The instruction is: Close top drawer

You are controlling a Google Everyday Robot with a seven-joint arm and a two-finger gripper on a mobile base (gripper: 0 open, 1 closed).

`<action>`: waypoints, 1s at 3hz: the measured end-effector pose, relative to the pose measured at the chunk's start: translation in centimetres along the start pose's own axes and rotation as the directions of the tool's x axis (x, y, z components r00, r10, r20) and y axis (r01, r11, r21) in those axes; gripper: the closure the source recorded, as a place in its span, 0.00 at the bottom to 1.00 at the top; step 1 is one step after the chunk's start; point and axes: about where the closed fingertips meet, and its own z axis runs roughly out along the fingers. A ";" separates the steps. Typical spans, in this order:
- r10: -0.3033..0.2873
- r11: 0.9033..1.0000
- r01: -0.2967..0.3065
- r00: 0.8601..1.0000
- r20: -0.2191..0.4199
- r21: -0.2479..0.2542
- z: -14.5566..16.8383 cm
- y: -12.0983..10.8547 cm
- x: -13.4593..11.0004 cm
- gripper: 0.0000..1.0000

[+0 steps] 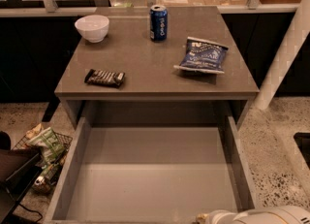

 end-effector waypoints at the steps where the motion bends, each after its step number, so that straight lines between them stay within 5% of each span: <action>1: -0.054 0.998 0.054 0.999 0.006 0.027 -0.1 -3.0 -0.7 1.00; 3: -0.154 0.986 0.151 0.987 0.037 0.067 -0.1 -9.4 -1.7 1.00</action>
Offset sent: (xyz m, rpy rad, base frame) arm 0.2104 0.0281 0.0652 0.0238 -0.2050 0.3115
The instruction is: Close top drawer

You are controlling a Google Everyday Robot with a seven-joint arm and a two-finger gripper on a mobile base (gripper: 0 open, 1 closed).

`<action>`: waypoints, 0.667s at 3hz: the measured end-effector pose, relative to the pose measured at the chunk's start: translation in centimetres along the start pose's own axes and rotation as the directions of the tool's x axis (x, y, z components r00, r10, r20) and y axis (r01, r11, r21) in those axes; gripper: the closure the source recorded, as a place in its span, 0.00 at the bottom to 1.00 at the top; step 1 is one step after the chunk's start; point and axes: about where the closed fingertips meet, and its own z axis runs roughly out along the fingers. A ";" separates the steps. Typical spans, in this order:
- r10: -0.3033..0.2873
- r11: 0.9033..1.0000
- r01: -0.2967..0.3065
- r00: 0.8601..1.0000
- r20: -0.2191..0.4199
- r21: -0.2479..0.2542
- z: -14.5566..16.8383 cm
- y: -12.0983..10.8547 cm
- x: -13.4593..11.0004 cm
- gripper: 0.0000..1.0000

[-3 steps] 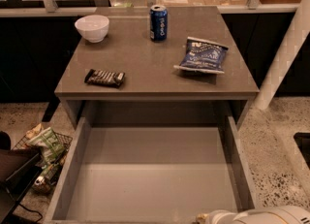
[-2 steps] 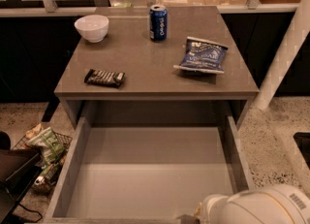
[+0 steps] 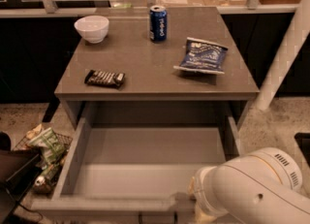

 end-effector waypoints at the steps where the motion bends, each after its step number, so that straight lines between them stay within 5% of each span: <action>1: 0.000 1.000 0.000 1.000 0.000 0.000 0.0 0.1 0.0 1.00; 2: -0.032 0.999 0.031 0.999 0.033 0.022 0.7 -3.1 -0.1 1.00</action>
Offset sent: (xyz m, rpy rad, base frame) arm 0.2367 0.0439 0.0318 0.1995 -0.1763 0.2735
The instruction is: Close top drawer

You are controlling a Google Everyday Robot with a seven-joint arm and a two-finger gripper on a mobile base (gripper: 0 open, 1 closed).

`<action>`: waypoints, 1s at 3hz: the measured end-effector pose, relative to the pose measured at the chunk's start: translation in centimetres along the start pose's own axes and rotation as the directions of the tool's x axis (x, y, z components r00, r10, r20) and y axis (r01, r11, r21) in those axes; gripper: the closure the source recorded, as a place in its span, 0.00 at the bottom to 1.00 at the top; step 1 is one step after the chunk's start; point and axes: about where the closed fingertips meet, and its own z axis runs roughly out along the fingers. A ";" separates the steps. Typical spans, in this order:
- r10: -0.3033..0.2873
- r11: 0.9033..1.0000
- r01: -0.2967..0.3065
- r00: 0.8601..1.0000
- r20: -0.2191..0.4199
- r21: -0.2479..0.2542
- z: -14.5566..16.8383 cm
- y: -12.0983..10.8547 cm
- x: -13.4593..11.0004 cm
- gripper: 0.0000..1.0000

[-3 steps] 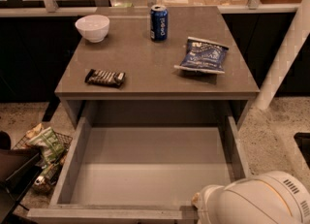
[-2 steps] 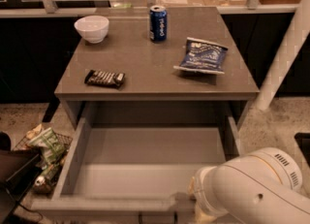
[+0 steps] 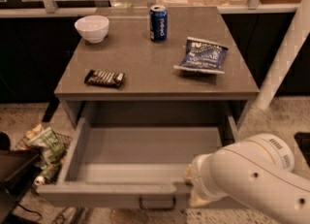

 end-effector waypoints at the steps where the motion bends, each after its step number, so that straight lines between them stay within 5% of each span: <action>1: 0.000 1.000 0.000 1.000 0.000 0.000 0.0 0.0 0.0 1.00; 2: -0.038 0.999 0.037 0.999 0.033 0.027 0.8 -3.7 -0.1 1.00; 3: -0.038 0.999 0.037 0.999 0.033 0.027 0.8 -3.7 -0.1 1.00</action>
Offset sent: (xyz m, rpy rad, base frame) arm 0.2216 0.0483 0.0344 0.1608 -0.1723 0.2535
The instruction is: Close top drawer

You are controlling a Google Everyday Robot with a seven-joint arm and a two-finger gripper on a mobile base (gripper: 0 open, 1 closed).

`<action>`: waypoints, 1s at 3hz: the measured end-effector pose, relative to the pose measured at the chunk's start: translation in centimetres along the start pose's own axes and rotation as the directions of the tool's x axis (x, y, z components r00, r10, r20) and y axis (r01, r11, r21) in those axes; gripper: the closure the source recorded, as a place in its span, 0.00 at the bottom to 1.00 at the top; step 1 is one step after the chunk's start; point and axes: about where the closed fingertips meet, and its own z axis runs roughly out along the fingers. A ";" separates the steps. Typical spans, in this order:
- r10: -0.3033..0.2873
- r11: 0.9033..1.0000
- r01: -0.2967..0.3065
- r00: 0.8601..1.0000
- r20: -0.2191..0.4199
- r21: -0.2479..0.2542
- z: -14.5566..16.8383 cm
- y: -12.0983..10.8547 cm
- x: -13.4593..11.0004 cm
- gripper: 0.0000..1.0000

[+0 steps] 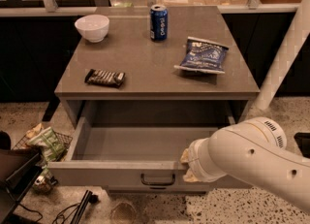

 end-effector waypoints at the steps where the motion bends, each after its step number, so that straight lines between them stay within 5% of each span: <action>1: -0.032 0.999 0.031 0.999 0.030 0.033 0.7 -3.5 0.0 1.00; 2: -0.034 0.999 0.033 0.999 0.032 0.035 0.8 -3.7 0.0 1.00; 3: -0.058 0.996 0.055 0.997 0.054 0.070 1.5 -6.8 0.0 1.00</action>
Offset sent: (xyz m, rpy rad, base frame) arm 0.1957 0.0451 0.0378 0.1496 -0.2075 0.1692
